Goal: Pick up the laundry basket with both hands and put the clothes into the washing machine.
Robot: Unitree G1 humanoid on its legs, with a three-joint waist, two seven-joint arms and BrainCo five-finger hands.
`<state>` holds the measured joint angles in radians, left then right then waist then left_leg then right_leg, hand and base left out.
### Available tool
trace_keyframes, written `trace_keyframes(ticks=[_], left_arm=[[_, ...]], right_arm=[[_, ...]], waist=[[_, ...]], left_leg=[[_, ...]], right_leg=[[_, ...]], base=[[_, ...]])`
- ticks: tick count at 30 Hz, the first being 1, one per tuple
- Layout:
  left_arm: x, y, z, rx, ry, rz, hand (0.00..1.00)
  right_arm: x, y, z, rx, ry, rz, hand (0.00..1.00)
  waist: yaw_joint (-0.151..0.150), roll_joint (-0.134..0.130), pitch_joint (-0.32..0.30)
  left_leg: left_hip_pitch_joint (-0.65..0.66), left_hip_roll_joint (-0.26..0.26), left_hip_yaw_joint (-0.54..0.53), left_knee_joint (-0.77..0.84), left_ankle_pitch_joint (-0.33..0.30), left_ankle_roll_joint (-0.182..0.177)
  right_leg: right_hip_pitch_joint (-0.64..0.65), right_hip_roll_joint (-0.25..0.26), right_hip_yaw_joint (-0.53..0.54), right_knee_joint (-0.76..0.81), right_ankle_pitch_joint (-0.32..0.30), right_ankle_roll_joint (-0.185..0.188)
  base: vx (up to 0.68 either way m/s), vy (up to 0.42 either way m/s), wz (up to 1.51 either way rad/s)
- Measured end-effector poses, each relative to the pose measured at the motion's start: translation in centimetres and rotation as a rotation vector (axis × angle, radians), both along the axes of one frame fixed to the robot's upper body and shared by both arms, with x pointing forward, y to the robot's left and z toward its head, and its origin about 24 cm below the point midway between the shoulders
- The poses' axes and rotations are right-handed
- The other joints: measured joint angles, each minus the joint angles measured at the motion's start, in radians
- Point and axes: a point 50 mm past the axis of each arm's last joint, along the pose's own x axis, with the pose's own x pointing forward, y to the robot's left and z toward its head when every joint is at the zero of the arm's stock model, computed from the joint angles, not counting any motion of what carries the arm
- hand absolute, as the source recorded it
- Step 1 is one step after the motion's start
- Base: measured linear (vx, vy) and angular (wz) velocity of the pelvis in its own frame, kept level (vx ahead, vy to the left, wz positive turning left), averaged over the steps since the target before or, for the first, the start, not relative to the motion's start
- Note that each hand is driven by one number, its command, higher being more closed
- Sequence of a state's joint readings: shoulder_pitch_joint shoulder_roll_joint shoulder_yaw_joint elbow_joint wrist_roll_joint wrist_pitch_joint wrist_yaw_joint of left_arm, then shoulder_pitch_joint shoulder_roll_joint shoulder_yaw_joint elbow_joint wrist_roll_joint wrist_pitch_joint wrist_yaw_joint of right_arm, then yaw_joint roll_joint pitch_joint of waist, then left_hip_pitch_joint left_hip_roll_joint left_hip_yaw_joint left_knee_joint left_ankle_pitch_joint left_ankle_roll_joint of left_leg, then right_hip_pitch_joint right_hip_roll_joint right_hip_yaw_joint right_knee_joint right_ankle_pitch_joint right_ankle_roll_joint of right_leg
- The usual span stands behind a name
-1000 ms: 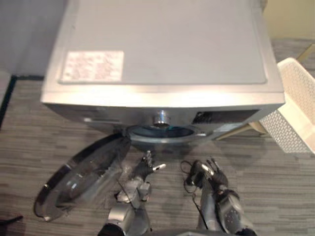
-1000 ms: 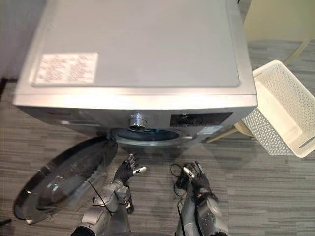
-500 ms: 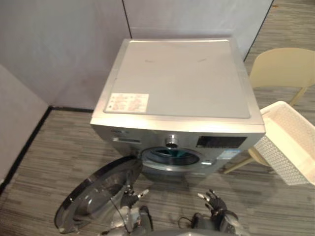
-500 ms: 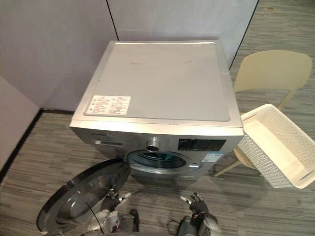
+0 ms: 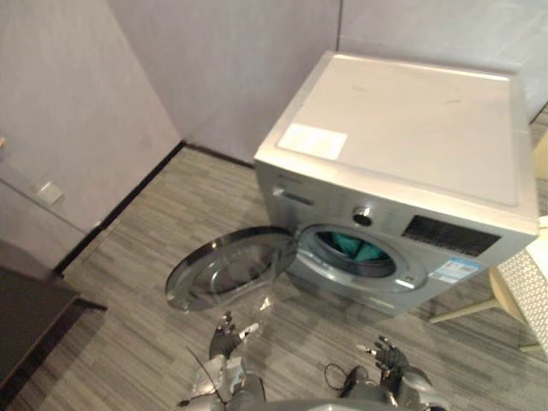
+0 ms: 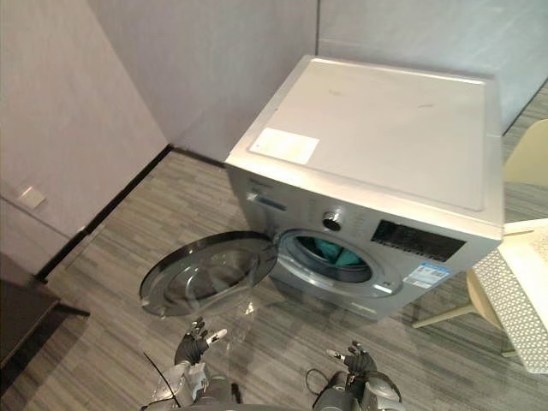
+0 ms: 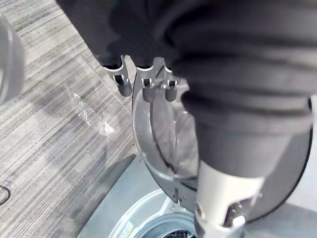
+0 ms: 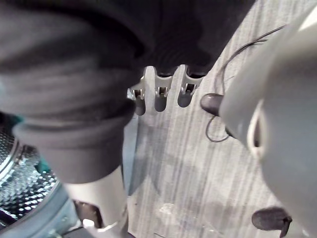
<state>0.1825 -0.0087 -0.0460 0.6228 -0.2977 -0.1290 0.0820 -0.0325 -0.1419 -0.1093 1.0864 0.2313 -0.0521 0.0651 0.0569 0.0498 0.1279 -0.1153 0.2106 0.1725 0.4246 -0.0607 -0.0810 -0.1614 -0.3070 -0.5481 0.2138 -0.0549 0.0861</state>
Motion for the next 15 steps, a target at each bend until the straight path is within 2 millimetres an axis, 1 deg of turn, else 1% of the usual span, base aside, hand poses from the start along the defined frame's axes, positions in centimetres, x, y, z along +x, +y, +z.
trace_keyframes(ticks=[1,2,3,4,5,6,7,8,9,10,11,14,15], left_arm=[[-0.3,-0.1,-0.1,-0.01,0.004,0.009,0.0],[-0.8,0.3,-0.2,-0.003,0.011,0.02,0.0],[-1.1,0.9,-0.2,0.011,0.014,0.017,0.0],[-1.5,1.0,-0.2,0.011,0.021,0.017,0.0],[-1.8,0.9,-0.3,0.008,0.025,0.023,0.0],[-2.2,1.0,-0.4,0.007,0.035,0.027,0.0],[-2.9,0.8,-0.7,0.002,0.054,0.029,0.0],[-3.0,0.9,-0.8,0.003,0.066,0.029,0.0],[-3.0,0.9,-1.0,0.004,0.074,0.027,0.0],[-3.3,1.1,-1.1,0.009,0.085,0.025,0.0],[-3.4,1.3,-1.3,0.015,0.097,0.021,0.0],[-3.1,1.4,-1.5,0.029,0.109,-0.015,0.0],[-3.1,1.4,-1.7,0.039,0.117,-0.035,0.0]], right_arm=[[0.1,0.3,0.0,0.004,0.003,0.013,0.0],[0.2,0.5,-0.1,0.008,0.005,0.018,0.0],[-0.1,0.8,-0.2,0.016,0.013,0.013,0.0],[-0.8,0.4,-0.4,0.009,0.039,-0.002,0.0],[-1.0,0.3,-0.5,0.008,0.049,-0.007,0.0],[-1.0,0.3,-0.6,0.007,0.051,-0.008,0.0],[-1.3,0.1,-0.6,0.003,0.058,-0.01,0.0],[-1.7,0.3,-0.8,0.01,0.069,-0.017,0.0],[-1.7,0.3,-0.7,0.008,0.066,-0.018,0.0],[-1.8,0.2,-0.8,0.008,0.071,-0.017,0.0],[-2.1,0.3,-0.9,0.009,0.075,-0.022,0.0],[-2.9,0.4,-1.0,-0.002,0.076,-0.039,0.0],[-3.2,0.2,-1.0,-0.01,0.085,-0.046,0.0]], waist=[[-0.003,-0.005,-0.014],[-0.017,0.004,-0.025],[-0.025,-0.013,-0.034],[-0.029,-0.007,-0.041],[-0.021,-0.002,-0.044],[-0.019,0.005,-0.049],[-0.02,0.024,-0.062],[-0.019,0.038,-0.072],[-0.022,0.035,-0.073],[-0.035,0.027,-0.074],[-0.046,0.021,-0.075],[-0.056,0.008,-0.072],[-0.061,-0.006,-0.07]], left_leg=[[0.002,-0.021,-0.001,-0.062,0.002,0.003],[0.011,-0.039,-0.033,-0.122,-0.003,-0.001],[0.011,-0.061,-0.053,-0.139,-0.002,-0.002],[0.011,-0.083,-0.119,-0.143,-0.019,-0.025],[0.012,-0.104,-0.173,-0.136,-0.04,-0.043],[0.013,-0.11,-0.196,-0.135,-0.058,-0.043],[0.011,-0.107,-0.223,-0.138,-0.122,-0.035],[0.003,-0.112,-0.225,-0.136,-0.17,-0.014],[-0.002,-0.119,-0.215,-0.132,-0.175,-0.013],[-0.015,-0.131,-0.199,-0.117,-0.184,0.001],[-0.022,-0.143,-0.195,-0.098,-0.188,0.008],[-0.041,-0.166,-0.188,-0.071,-0.188,0.009],[-0.048,-0.178,-0.176,-0.061,-0.19,0.013]], right_leg=[[0.0,0.016,0.0,-0.053,0.021,0.024],[-0.023,0.025,0.002,0.018,0.007,-0.003],[-0.012,0.02,0.004,0.001,0.0,-0.028],[0.006,0.017,0.013,-0.049,0.03,-0.012],[0.007,0.016,0.03,-0.076,0.048,0.005],[0.004,0.016,0.034,-0.086,0.055,0.015],[-0.002,0.029,0.035,-0.098,0.068,0.029],[-0.02,0.024,0.045,-0.097,0.092,0.052],[-0.023,0.023,0.054,-0.101,0.094,0.048],[-0.019,0.013,0.056,-0.12,0.096,0.047],[-0.018,0.005,0.056,-0.138,0.095,0.047],[-0.022,-0.012,0.072,-0.156,0.094,0.047],[-0.036,-0.01,0.103,-0.16,0.097,0.042]], base=[[-0.1,0.144,0.08],[-0.09,0.133,0.25],[-0.01,0.083,0.4],[-0.11,0.124,0.16],[-0.15,0.167,-0.12],[-0.17,0.185,-0.43],[-0.15,0.208,-0.44],[-0.18,0.207,-0.41],[-0.23,0.181,-0.32],[-0.33,0.14,-0.27],[-0.26,0.108,-0.23],[-0.18,0.083,-0.13],[-0.15,0.067,-0.28]])
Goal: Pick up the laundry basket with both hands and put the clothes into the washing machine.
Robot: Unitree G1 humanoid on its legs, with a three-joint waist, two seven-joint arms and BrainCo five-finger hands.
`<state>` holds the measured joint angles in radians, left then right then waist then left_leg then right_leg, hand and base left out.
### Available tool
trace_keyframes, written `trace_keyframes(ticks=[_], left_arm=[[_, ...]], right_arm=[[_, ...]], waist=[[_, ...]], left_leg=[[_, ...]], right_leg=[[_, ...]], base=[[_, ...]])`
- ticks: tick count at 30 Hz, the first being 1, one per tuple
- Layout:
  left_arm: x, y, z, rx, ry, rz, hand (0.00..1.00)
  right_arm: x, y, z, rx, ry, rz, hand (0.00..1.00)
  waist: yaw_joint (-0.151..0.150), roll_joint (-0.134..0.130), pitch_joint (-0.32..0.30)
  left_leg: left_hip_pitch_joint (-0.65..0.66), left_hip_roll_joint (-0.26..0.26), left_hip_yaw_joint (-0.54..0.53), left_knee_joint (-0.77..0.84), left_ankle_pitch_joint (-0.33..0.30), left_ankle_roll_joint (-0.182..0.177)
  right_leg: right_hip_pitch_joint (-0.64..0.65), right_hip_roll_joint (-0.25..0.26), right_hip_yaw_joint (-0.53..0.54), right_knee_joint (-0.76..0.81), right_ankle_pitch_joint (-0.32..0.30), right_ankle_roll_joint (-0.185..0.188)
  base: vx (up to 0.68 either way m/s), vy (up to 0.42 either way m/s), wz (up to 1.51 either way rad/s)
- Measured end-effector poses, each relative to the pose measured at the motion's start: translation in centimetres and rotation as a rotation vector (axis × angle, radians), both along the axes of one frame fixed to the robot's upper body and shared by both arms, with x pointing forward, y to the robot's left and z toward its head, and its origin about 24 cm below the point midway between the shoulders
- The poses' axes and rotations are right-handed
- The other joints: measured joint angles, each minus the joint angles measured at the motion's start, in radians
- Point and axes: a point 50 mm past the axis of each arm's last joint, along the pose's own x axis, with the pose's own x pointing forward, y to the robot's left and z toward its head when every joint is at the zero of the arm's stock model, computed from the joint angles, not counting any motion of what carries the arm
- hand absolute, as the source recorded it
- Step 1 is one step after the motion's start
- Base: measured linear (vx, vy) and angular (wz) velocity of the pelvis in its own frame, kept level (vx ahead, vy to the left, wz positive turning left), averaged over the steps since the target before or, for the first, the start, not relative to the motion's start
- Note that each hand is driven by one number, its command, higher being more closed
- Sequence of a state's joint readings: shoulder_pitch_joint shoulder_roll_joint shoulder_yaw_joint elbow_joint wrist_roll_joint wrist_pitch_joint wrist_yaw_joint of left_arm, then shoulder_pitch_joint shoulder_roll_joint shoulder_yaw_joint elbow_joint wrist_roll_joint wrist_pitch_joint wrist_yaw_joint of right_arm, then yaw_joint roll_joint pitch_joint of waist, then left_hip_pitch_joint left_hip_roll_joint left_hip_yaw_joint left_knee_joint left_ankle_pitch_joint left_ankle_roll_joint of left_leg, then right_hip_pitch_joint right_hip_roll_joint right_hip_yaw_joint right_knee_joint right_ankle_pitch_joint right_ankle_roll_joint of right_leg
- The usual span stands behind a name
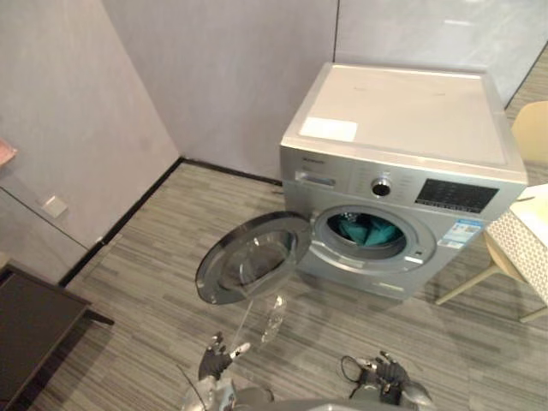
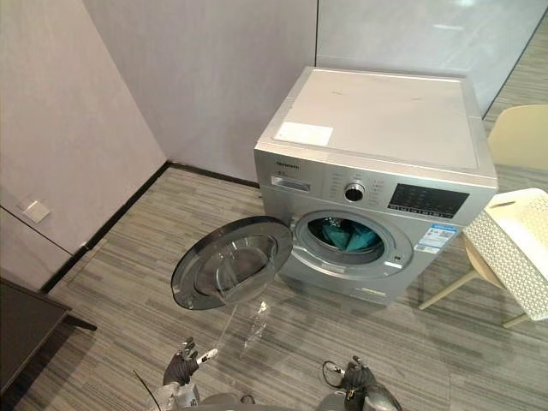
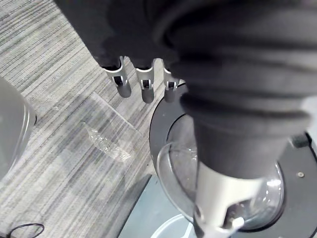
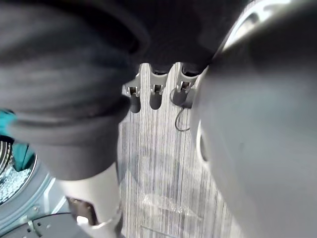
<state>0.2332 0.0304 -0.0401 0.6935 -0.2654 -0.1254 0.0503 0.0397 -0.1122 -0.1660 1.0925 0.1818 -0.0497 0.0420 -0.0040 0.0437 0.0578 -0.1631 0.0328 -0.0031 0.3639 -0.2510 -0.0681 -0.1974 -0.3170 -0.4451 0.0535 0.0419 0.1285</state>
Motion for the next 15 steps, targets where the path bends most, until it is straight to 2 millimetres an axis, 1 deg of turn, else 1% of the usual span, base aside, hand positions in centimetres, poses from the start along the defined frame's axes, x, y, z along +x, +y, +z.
trace_keyframes(ticks=[1,2,3,4,5,6,7,8,9,10,11,12,13,14,15], left_arm=[[-0.2,0.0,-0.2,0.004,0.011,-0.012,0.0],[-0.4,0.1,-0.3,0.016,0.024,-0.027,0.0],[-0.4,0.1,-0.3,0.021,0.029,-0.037,0.0],[-0.4,0.0,-0.4,0.028,0.031,-0.049,0.0],[-0.4,-0.1,-0.5,0.024,0.036,-0.048,0.0],[-0.5,0.2,-0.5,0.03,0.044,-0.044,0.0],[-0.6,0.9,-0.6,0.047,0.052,-0.038,0.0],[-0.6,1.3,-0.6,0.059,0.053,-0.032,0.0],[-0.6,1.5,-0.5,0.061,0.053,-0.016,0.0],[-0.5,1.7,-0.5,0.046,0.052,0.023,0.0],[-0.4,2.0,-0.5,0.037,0.048,0.071,0.0],[-0.3,2.3,-0.4,0.033,0.044,0.094,0.0],[0.0,3.0,-0.2,0.032,0.031,0.151,0.0],[0.3,3.8,0.0,0.039,0.018,0.199,0.0],[1.0,5.3,0.4,0.056,-0.009,0.279,0.0]], right_arm=[[-0.1,-0.1,0.0,-0.005,0.003,-0.001,0.0],[-0.1,-0.1,0.0,-0.009,0.006,0.002,0.0],[-0.1,-0.1,0.1,-0.012,0.0,0.003,0.0],[0.3,-0.5,0.2,-0.026,-0.012,0.004,0.0],[0.9,-0.6,0.4,-0.035,-0.024,0.013,0.0],[0.8,-0.7,0.4,-0.035,-0.021,0.016,0.0],[0.6,-0.4,0.3,-0.027,-0.009,0.029,0.0],[0.1,-0.3,0.1,-0.021,0.009,0.041,0.0],[0.0,-0.2,0.0,-0.017,0.014,0.047,0.0],[0.1,-0.2,0.1,-0.018,0.012,0.05,0.0],[0.1,-0.3,0.1,-0.021,0.014,0.053,0.0],[0.0,-0.3,0.1,-0.021,0.017,0.054,0.0],[-0.1,-0.3,0.0,-0.028,0.024,0.068,0.0],[-0.1,-0.4,0.1,-0.04,0.028,0.088,0.0],[0.0,-0.4,0.1,-0.047,0.032,0.126,0.0]], waist=[[-0.002,0.0,0.0],[-0.009,-0.009,0.005],[-0.011,-0.007,0.007],[-0.01,0.026,0.014],[-0.017,0.026,0.021],[-0.019,0.028,0.023],[-0.022,0.012,0.023],[-0.019,0.001,0.025],[-0.02,-0.02,0.023],[-0.021,-0.011,0.021],[-0.018,-0.013,0.022],[-0.014,-0.009,0.021],[-0.007,-0.002,0.016],[-0.007,0.003,0.013],[-0.007,0.008,0.008]], left_leg=[[0.003,-0.002,0.017,0.001,-0.002,0.003],[0.005,-0.005,0.036,0.001,-0.003,0.005],[0.006,-0.005,0.038,-0.001,-0.005,0.008],[0.028,0.01,0.054,-0.03,0.0,0.031],[0.06,0.029,0.087,-0.066,0.027,0.055],[0.074,0.034,0.092,-0.078,0.039,0.054],[0.098,0.037,0.092,-0.095,0.048,0.044],[0.113,0.036,0.093,-0.106,0.052,0.037],[0.117,0.037,0.089,-0.117,0.057,0.03],[0.122,0.036,0.087,-0.142,0.065,0.017],[0.129,0.044,0.082,-0.174,0.072,0.006],[0.134,0.052,0.083,-0.189,0.077,-0.001],[0.143,0.07,0.085,-0.217,0.085,-0.013],[0.145,0.08,0.085,-0.23,0.087,-0.017],[0.146,0.095,0.086,-0.248,0.091,-0.025]], right_leg=[[-0.007,-0.001,0.022,-0.002,0.004,-0.02],[-0.019,0.001,0.04,-0.003,-0.009,-0.052],[-0.021,0.003,0.033,-0.003,-0.031,-0.082],[-0.021,0.009,0.013,0.014,-0.063,-0.123],[-0.032,0.001,0.01,0.139,-0.046,-0.107],[-0.03,0.001,0.01,0.21,-0.049,-0.108],[0.001,0.008,0.011,0.306,-0.062,-0.102],[0.022,0.022,0.011,0.296,-0.11,-0.073],[0.022,0.03,0.01,0.281,-0.097,-0.051],[0.022,0.05,0.011,0.255,-0.087,-0.034],[0.025,0.073,0.014,0.219,-0.084,-0.029],[0.031,0.087,0.017,0.193,-0.08,-0.023],[0.044,0.116,0.02,0.135,-0.066,-0.014],[0.053,0.137,0.02,0.097,-0.051,-0.017],[0.059,0.164,0.021,0.058,-0.04,-0.017]], base=[[-0.16,0.056,-0.49],[-0.11,0.029,-0.47],[-0.11,0.036,-0.56],[-0.08,0.021,-0.48],[-0.07,0.0,-0.42],[-0.05,-0.041,-0.17],[-0.01,-0.07,-0.1],[0.0,-0.11,-0.13],[0.01,-0.095,-0.2],[0.04,-0.094,-0.25],[0.06,-0.065,-0.28],[0.1,-0.107,-0.37],[0.09,-0.099,-0.33],[0.12,-0.137,-0.38],[0.07,-0.079,-0.24]])
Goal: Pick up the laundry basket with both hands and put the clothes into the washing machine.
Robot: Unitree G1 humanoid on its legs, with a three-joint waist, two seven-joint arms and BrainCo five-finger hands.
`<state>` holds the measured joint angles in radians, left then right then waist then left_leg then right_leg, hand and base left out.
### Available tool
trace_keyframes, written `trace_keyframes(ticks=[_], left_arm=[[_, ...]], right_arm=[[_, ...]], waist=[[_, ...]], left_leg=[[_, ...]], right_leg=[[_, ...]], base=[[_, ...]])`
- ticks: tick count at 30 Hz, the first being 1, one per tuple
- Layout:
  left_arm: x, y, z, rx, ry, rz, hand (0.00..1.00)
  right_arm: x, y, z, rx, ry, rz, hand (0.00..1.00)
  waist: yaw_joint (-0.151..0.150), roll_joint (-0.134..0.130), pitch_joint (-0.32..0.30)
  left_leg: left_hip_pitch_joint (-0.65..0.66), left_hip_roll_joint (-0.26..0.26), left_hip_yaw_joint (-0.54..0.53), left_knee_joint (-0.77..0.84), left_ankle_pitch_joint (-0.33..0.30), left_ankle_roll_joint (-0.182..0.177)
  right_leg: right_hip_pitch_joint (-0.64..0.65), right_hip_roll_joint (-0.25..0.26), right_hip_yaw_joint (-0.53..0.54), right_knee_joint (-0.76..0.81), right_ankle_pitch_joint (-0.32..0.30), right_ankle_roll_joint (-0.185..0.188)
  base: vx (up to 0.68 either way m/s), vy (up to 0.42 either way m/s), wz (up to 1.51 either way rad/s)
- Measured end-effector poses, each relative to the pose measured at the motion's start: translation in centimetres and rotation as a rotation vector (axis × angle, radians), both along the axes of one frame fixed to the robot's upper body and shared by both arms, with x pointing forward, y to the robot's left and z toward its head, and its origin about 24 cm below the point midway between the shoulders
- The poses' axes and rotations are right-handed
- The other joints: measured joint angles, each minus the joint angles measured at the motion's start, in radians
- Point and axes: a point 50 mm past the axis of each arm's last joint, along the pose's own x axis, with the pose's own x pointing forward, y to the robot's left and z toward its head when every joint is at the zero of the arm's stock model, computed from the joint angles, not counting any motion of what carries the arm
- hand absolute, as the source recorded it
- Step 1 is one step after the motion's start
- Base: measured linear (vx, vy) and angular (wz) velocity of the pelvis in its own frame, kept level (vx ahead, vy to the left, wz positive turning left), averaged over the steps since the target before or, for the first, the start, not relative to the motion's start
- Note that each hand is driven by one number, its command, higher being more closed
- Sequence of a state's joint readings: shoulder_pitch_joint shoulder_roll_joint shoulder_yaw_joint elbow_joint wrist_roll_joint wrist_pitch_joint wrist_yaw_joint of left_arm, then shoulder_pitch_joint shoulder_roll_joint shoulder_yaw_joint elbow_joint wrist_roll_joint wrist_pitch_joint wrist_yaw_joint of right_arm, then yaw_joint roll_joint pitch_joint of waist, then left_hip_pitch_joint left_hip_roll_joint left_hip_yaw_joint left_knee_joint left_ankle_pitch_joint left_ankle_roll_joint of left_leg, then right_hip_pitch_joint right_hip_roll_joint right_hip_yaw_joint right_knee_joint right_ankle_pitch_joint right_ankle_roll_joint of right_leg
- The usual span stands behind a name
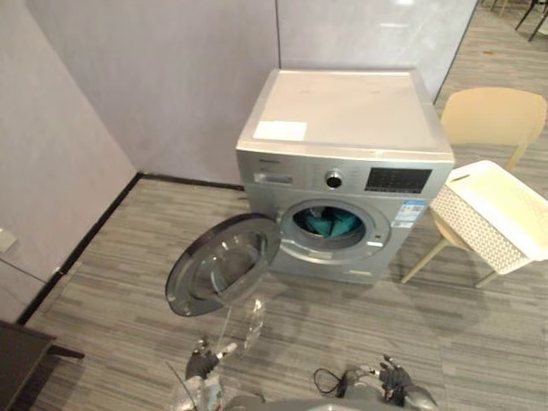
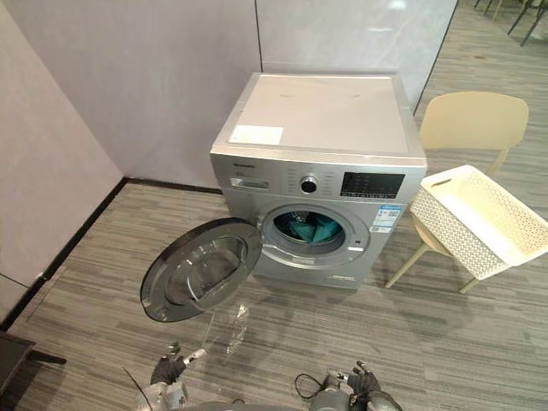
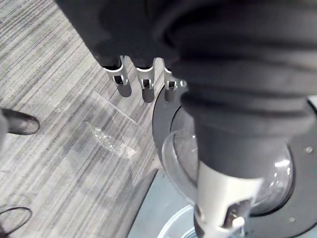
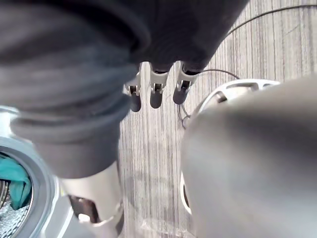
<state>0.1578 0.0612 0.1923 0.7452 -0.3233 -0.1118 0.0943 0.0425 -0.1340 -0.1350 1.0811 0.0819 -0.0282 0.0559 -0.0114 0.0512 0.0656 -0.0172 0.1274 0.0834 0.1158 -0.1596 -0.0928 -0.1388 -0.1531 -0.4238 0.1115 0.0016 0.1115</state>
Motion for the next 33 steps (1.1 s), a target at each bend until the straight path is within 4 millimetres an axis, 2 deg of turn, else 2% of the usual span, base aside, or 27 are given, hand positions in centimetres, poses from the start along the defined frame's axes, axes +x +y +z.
trace_keyframes(ticks=[2,3,4,5,6,8,9,10,11,12,14,15,17,18,20,22,24,25,28,29,31,33], left_arm=[[0.9,2.0,0.8,0.029,-0.036,0.085,0.0],[1.7,3.9,1.6,0.058,-0.063,0.159,0.0],[2.1,5.0,2.1,0.078,-0.082,0.197,0.0],[2.9,7.4,3.5,0.137,-0.12,0.269,0.0],[3.4,8.6,4.3,0.164,-0.143,0.3,0.0],[5.7,13.3,8.4,0.282,-0.258,0.431,0.0],[6.2,14.4,9.7,0.31,-0.292,0.458,0.0],[7.9,16.8,13.6,0.388,-0.407,0.504,0.0],[8.6,17.5,15.3,0.423,-0.45,0.513,0.0],[9.7,18.7,18.1,0.487,-0.515,0.527,0.0],[12.4,20.2,25.0,0.6,-0.676,0.547,0.0],[13.1,20.2,26.6,0.62,-0.712,0.547,0.0],[16.2,19.3,32.5,0.65,-0.857,0.502,0.0],[16.9,18.8,33.8,0.651,-0.89,0.487,0.0],[19.6,16.5,38.1,0.637,-0.996,0.413,0.0],[20.7,15.6,39.8,0.612,-1.03,0.375,0.0],[22.0,14.4,41.9,0.564,-1.062,0.329,0.0],[22.3,14.0,42.5,0.554,-1.076,0.316,0.0],[22.8,12.4,46.5,0.507,-1.178,0.295,0.0],[22.2,12.2,48.8,0.493,-1.245,0.308,0.0],[21.7,11.9,50.8,0.47,-1.302,0.318,0.0],[21.5,11.5,51.9,0.453,-1.343,0.311,0.0]], right_arm=[[0.2,0.0,0.1,-0.008,0.002,0.055,0.0],[0.2,-0.2,0.1,-0.027,0.012,0.112,0.0],[0.2,-0.2,0.1,-0.029,0.017,0.137,0.0],[0.1,-0.2,0.1,-0.034,0.024,0.167,0.0],[0.2,-0.2,0.1,-0.036,0.025,0.171,0.0],[0.2,-0.2,0.1,-0.035,0.022,0.169,0.0],[0.2,-0.2,0.1,-0.035,0.021,0.168,0.0],[0.7,0.1,0.3,-0.034,0.007,0.182,0.0],[1.0,0.3,0.3,-0.033,-0.001,0.202,0.0],[1.6,0.8,0.5,-0.031,-0.027,0.228,0.0],[3.4,1.9,1.2,-0.015,-0.099,0.272,0.0],[3.9,2.2,1.4,-0.01,-0.119,0.274,0.0],[6.0,3.4,2.7,0.016,-0.227,0.285,0.0],[6.5,3.8,3.1,0.024,-0.259,0.287,0.0],[8.2,5.2,4.6,0.058,-0.378,0.305,0.0],[9.1,5.8,5.6,0.075,-0.436,0.308,0.0],[10.1,6.5,6.8,0.089,-0.506,0.307,0.0],[10.3,6.6,7.0,0.094,-0.52,0.298,0.0],[11.5,6.9,9.1,0.116,-0.633,0.242,0.0],[11.8,6.8,10.0,0.133,-0.682,0.207,0.0],[12.2,7.0,11.1,0.153,-0.741,0.19,0.0],[12.5,7.1,11.9,0.17,-0.785,0.178,0.0]], waist=[[0.0,-0.001,0.001],[0.0,-0.001,0.001],[0.0,0.001,0.002],[-0.001,-0.001,-0.002],[-0.001,0.0,-0.002],[-0.001,-0.003,0.003],[-0.001,-0.005,0.004],[0.001,-0.024,0.021],[0.004,-0.036,0.03],[0.012,-0.053,0.052],[0.028,-0.096,0.119],[0.028,-0.107,0.136],[0.033,-0.144,0.197],[0.033,-0.153,0.207],[0.034,-0.186,0.238],[0.034,-0.191,0.268],[0.043,-0.211,0.295],[0.046,-0.218,0.299],[0.051,-0.243,0.337],[0.052,-0.247,0.339],[0.047,-0.251,0.344],[0.047,-0.254,0.348]], left_leg=[[0.006,0.012,0.0,-0.017,0.006,-0.009],[0.019,0.022,-0.001,-0.033,0.02,-0.017],[0.027,0.029,0.0,-0.038,0.035,-0.019],[0.033,0.034,0.001,-0.047,0.039,-0.02],[0.031,0.037,0.001,-0.048,0.041,-0.02],[0.02,0.041,0.007,-0.052,0.051,-0.028],[0.011,0.042,0.007,-0.052,0.053,-0.03],[-0.024,0.041,0.012,-0.04,0.063,-0.037],[-0.044,0.039,0.018,-0.034,0.071,-0.04],[-0.073,0.038,0.025,-0.025,0.083,-0.042],[-0.141,0.046,0.035,0.01,0.086,-0.044],[-0.158,0.048,0.035,0.022,0.086,-0.044],[-0.235,0.071,0.041,0.082,0.085,-0.046],[-0.257,0.076,0.046,0.095,0.085,-0.046],[-0.35,0.091,0.058,0.151,0.081,-0.046],[-0.397,0.113,0.065,0.199,0.054,-0.044],[-0.479,0.149,0.082,0.262,0.029,-0.044],[-0.5,0.156,0.082,0.275,0.029,-0.044],[-0.605,0.188,0.065,0.324,0.023,-0.051],[-0.648,0.197,0.055,0.338,0.023,-0.051],[-0.688,0.213,0.057,0.343,0.031,-0.06],[-0.704,0.219,0.056,0.344,0.033,-0.062]], right_leg=[[0.01,0.02,-0.003,-0.03,0.013,-0.009],[0.023,0.037,-0.003,-0.048,0.019,-0.013],[0.029,0.043,-0.003,-0.052,0.023,-0.019],[0.033,0.052,-0.003,-0.062,0.026,-0.023],[0.032,0.055,-0.003,-0.065,0.029,-0.023],[0.02,0.065,-0.003,-0.087,0.041,-0.026],[0.01,0.066,-0.003,-0.091,0.049,-0.034],[-0.021,0.067,0.002,-0.097,0.059,-0.041],[-0.04,0.066,0.006,-0.097,0.066,-0.049],[-0.064,0.065,0.008,-0.096,0.075,-0.059],[-0.119,0.066,0.009,-0.091,0.088,-0.076],[-0.132,0.066,0.007,-0.084,0.089,-0.077],[-0.186,0.064,-0.01,-0.052,0.098,-0.09],[-0.204,0.065,-0.014,-0.046,0.1,-0.093],[-0.268,0.067,-0.02,-0.038,0.104,-0.098],[-0.293,0.08,-0.028,-0.04,0.107,-0.103],[-0.344,0.104,-0.036,-0.054,0.119,-0.117],[-0.357,0.108,-0.04,-0.062,0.123,-0.112],[-0.402,0.141,-0.068,-0.115,0.155,-0.111],[-0.427,0.15,-0.081,-0.129,0.166,-0.122],[-0.446,0.159,-0.101,-0.144,0.178,-0.12],[-0.451,0.162,-0.109,-0.153,0.185,-0.12]], base=[[0.08,-0.071,-0.14],[0.11,-0.065,-0.1],[0.13,-0.055,-0.1],[0.11,-0.031,-0.05],[0.13,-0.024,-0.07],[0.11,-0.004,-0.05],[0.09,-0.001,-0.06],[0.04,-0.006,-0.09],[0.01,-0.027,-0.12],[-0.04,-0.042,-0.14],[-0.07,-0.051,-0.1],[-0.07,-0.048,0.02],[-0.09,-0.046,0.1],[-0.1,-0.039,0.08],[-0.09,-0.034,0.01],[-0.09,-0.02,-0.13],[-0.11,-0.01,-0.26],[-0.08,-0.027,-0.24],[-0.06,-0.033,-0.08],[-0.04,-0.012,0.07],[-0.01,0.017,0.17],[0.03,0.06,0.13]])
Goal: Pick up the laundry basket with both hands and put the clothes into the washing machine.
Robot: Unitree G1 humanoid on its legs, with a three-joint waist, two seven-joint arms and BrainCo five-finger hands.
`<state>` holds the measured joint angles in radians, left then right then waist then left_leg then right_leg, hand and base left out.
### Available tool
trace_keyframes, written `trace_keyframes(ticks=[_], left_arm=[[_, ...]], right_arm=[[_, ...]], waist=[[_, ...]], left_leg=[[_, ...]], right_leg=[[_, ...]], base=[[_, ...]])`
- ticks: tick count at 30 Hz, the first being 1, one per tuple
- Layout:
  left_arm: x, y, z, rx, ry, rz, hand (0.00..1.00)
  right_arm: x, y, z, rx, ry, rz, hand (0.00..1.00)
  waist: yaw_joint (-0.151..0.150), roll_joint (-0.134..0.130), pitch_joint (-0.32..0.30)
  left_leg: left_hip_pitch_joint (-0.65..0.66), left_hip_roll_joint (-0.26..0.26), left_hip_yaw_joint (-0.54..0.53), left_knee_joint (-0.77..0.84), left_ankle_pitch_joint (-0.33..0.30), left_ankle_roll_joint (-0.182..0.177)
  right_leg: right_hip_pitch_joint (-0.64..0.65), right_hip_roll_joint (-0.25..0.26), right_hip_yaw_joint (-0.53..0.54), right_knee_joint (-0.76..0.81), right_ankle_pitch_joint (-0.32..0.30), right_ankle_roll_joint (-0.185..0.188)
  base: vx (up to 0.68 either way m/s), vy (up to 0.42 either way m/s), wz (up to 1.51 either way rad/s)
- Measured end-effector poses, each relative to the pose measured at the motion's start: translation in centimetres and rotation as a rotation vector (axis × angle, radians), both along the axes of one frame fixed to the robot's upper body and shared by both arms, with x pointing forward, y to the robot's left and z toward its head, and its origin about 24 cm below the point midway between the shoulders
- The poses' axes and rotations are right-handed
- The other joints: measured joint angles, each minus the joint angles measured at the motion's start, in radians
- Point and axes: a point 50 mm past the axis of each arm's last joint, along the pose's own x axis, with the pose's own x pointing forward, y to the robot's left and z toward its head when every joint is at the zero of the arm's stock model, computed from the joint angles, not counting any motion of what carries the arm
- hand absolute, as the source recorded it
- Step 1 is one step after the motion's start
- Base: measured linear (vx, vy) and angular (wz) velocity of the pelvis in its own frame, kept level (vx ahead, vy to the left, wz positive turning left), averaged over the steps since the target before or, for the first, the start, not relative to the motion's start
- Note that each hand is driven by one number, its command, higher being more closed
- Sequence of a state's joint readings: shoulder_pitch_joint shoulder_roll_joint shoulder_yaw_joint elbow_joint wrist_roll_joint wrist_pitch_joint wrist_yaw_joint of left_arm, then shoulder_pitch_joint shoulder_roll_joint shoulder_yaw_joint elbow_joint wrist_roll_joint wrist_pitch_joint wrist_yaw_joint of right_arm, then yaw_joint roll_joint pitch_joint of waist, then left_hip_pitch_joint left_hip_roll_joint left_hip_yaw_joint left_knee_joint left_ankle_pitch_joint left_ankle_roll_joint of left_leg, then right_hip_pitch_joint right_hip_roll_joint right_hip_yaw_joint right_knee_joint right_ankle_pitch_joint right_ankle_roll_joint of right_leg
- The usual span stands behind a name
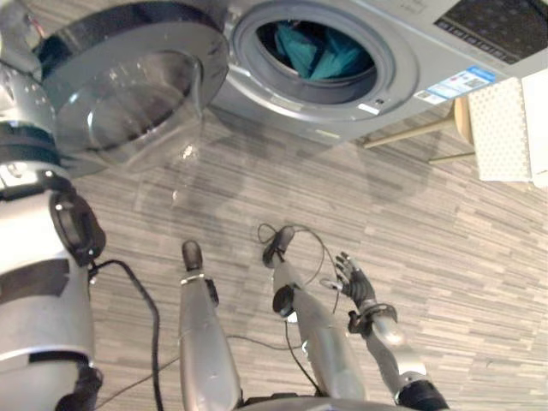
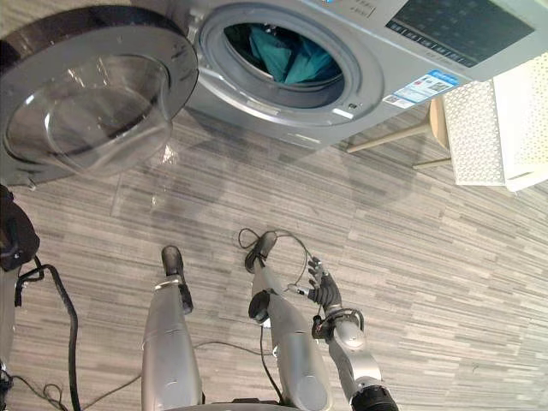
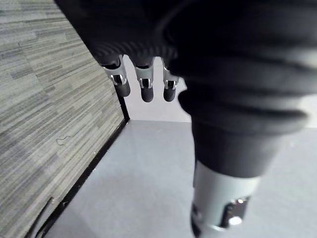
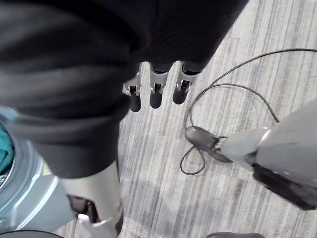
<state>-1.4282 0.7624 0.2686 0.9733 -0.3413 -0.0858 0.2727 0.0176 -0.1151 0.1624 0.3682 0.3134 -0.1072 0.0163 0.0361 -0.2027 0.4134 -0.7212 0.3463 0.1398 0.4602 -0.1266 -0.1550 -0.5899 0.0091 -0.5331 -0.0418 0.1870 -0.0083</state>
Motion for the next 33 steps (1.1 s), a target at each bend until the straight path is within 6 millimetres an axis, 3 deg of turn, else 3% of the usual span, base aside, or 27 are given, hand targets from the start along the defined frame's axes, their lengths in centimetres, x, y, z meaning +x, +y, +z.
trace_keyframes(ticks=[4,8,10,12,13,15,18,19,21,23,25,26,29,30,33], left_arm=[[-0.6,0.8,0.4,-0.068,-0.063,-0.047,0.0],[-0.5,2.0,-1.5,-0.247,-0.134,-0.117,0.0],[0.0,2.4,-3.7,-0.324,-0.127,-0.148,0.0],[1.6,2.0,-8.7,-0.433,-0.054,-0.203,0.0],[2.1,1.7,-10.0,-0.468,-0.04,-0.231,0.0],[4.1,-1.4,-16.5,-0.584,0.106,-0.339,0.0],[5.2,-4.9,-22.2,-0.619,0.303,-0.408,0.0],[5.3,-6.8,-25.2,-0.626,0.408,-0.439,0.0],[4.5,-10.7,-31.0,-0.639,0.615,-0.501,0.0],[3.7,-12.6,-33.7,-0.639,0.716,-0.533,0.0],[2.1,-15.4,-37.4,-0.605,0.873,-0.581,0.0],[1.7,-16.3,-38.3,-0.569,0.93,-0.616,0.0],[1.4,-19.2,-38.9,-0.494,0.995,-0.724,0.0],[1.3,-20.5,-39.1,-0.492,0.999,-0.768,0.0],[1.7,-23.4,-37.6,-0.465,0.932,-0.88,0.0]], right_arm=[[0.1,0.3,0.4,0.013,-0.017,0.009,0.0],[-0.2,0.4,0.0,0.012,0.003,0.011,0.0],[-0.5,0.4,-0.6,0.005,0.035,0.017,0.0],[-1.1,0.4,-1.5,0.002,0.087,0.019,0.0],[-1.2,0.4,-1.7,0.0,0.099,0.019,0.0],[-1.8,0.4,-2.3,-0.024,0.132,0.031,0.0],[-2.1,0.7,-2.9,-0.041,0.164,0.063,0.0],[-2.4,0.9,-3.4,-0.052,0.194,0.079,0.0],[-3.0,0.7,-4.4,-0.086,0.248,0.101,0.0],[-3.3,0.6,-4.9,-0.098,0.277,0.105,0.0],[-4.4,0.1,-6.9,-0.135,0.388,0.109,0.0],[-5.1,-0.3,-7.9,-0.157,0.459,0.111,0.0],[-6.7,-1.5,-9.6,-0.186,0.579,0.089,0.0],[-7.6,-2.0,-10.2,-0.205,0.631,0.087,0.0],[-8.6,-2.5,-10.8,-0.226,0.675,0.088,0.0]], waist=[[-0.003,-0.001,0.0],[-0.009,-0.001,-0.007],[-0.016,0.0,-0.026],[-0.012,0.005,-0.077],[-0.009,0.006,-0.089],[0.001,0.021,-0.139],[0.005,0.034,-0.177],[0.005,0.039,-0.194],[0.002,0.05,-0.23],[-0.012,0.053,-0.25],[-0.049,0.061,-0.297],[-0.068,0.072,-0.311],[-0.087,0.105,-0.328],[-0.104,0.128,-0.34],[-0.123,0.162,-0.35]], left_leg=[[-0.01,-0.003,0.0,-0.006,0.002,0.002],[0.018,-0.015,0.014,-0.032,0.02,0.001],[0.047,-0.018,0.029,-0.048,0.024,0.002],[0.094,-0.024,0.048,-0.074,0.024,0.002],[0.111,-0.031,0.05,-0.081,0.024,0.002],[0.173,-0.052,0.057,-0.113,0.028,0.008],[0.236,-0.081,0.067,-0.135,0.029,0.014],[0.272,-0.091,0.078,-0.146,0.026,0.023],[0.344,-0.115,0.115,-0.158,0.013,0.043],[0.378,-0.125,0.136,-0.176,0.008,0.051],[0.427,-0.156,0.176,-0.206,0.005,0.057],[0.448,-0.167,0.194,-0.22,0.004,0.058],[0.486,-0.185,0.22,-0.244,0.001,0.058],[0.505,-0.191,0.222,-0.254,0.003,0.061],[0.528,-0.199,0.218,-0.273,0.004,0.061]], right_leg=[[-0.01,-0.003,-0.001,-0.006,0.003,0.003],[-0.003,-0.011,0.001,-0.005,0.006,-0.001],[0.012,-0.014,0.006,-0.005,0.007,-0.002],[0.04,-0.016,0.013,-0.006,0.007,-0.002],[0.052,-0.018,0.014,-0.006,0.007,-0.002],[0.102,-0.033,0.015,-0.012,0.004,0.0],[0.153,-0.06,0.017,-0.009,-0.007,0.015],[0.176,-0.074,0.023,0.001,-0.011,0.02],[0.208,-0.104,0.051,0.036,-0.026,0.033],[0.217,-0.12,0.074,0.047,-0.036,0.038],[0.219,-0.143,0.122,0.053,-0.034,0.051],[0.222,-0.15,0.139,0.05,-0.032,0.055],[0.242,-0.153,0.167,0.026,-0.012,0.053],[0.26,-0.15,0.176,0.008,-0.007,0.055],[0.281,-0.148,0.174,-0.007,-0.002,0.061]], base=[[0.06,0.077,0.0],[0.08,0.07,0.01],[0.09,0.082,-0.02],[0.09,0.08,-0.04],[0.08,0.09,0.07],[0.06,0.106,0.19],[0.02,0.171,0.16],[-0.01,0.198,-0.01],[-0.02,0.228,-0.21],[-0.02,0.166,-0.26],[0.0,0.148,-0.44],[0.02,0.114,-0.42],[0.05,0.088,-0.26],[0.08,0.071,-0.14],[0.1,0.053,0.0]])
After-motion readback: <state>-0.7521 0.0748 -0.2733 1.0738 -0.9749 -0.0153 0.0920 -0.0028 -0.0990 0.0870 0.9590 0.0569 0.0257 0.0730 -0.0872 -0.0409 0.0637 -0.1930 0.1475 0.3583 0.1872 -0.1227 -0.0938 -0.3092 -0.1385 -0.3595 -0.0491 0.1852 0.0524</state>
